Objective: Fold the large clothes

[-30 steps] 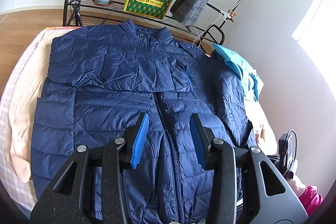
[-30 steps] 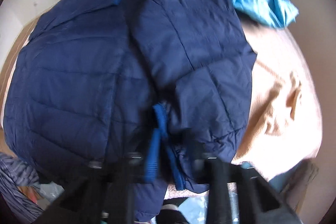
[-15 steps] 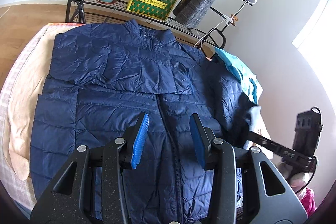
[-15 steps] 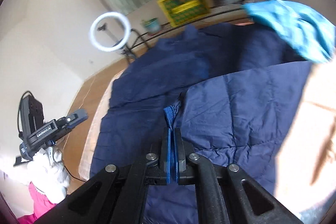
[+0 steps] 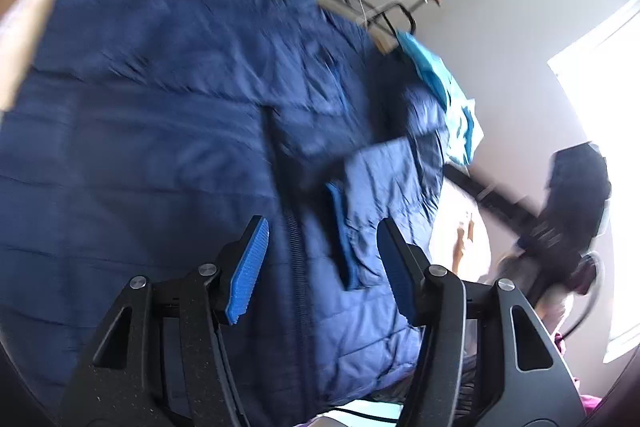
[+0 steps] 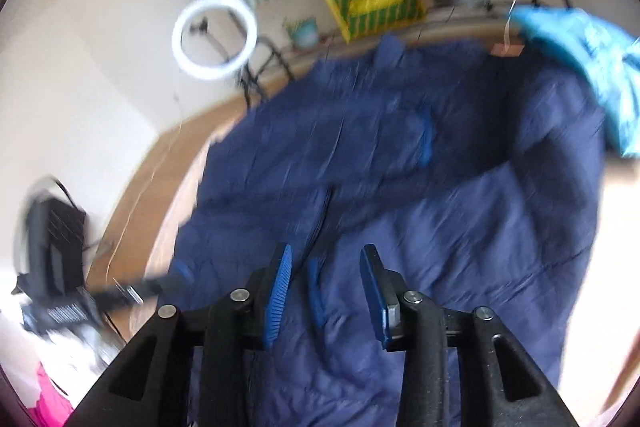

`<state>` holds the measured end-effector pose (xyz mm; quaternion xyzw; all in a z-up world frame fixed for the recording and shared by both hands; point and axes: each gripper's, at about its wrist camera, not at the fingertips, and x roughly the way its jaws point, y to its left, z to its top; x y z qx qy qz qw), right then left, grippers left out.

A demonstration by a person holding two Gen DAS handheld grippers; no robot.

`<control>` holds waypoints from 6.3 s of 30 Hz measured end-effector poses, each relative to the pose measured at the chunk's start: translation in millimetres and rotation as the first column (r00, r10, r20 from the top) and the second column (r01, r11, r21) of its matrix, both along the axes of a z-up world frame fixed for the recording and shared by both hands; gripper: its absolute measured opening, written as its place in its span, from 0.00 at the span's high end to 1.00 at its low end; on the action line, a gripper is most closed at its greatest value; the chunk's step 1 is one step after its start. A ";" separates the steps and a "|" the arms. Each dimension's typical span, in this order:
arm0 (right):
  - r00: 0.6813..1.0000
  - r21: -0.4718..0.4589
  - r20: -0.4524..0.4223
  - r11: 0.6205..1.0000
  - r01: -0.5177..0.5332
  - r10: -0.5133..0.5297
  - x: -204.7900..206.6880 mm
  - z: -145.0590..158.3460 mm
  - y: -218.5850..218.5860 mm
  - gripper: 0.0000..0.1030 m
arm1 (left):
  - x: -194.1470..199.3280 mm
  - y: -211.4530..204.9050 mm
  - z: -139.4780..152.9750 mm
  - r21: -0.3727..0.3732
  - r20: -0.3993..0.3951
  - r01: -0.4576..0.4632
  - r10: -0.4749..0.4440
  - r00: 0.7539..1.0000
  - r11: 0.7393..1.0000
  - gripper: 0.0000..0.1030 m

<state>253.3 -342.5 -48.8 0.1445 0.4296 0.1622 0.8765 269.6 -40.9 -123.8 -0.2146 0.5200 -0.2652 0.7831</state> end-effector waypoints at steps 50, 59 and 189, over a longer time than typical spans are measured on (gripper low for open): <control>0.953 -0.245 -0.178 0.949 0.198 -0.245 61.7 -62.0 -94.6 0.50 | 217.2 73.6 -41.7 0.342 0.259 -0.385 0.308 0.916 0.857 0.99; 0.939 -0.301 -0.246 0.940 0.161 -0.239 63.4 -87.8 -83.0 0.51 | 248.4 85.8 -52.9 0.383 0.273 -0.436 0.351 0.896 0.815 0.99; 0.989 0.155 -0.046 0.977 0.145 -0.140 46.1 16.8 -117.5 0.99 | 86.3 209.6 48.1 -0.108 0.096 -0.398 0.408 0.908 0.911 0.97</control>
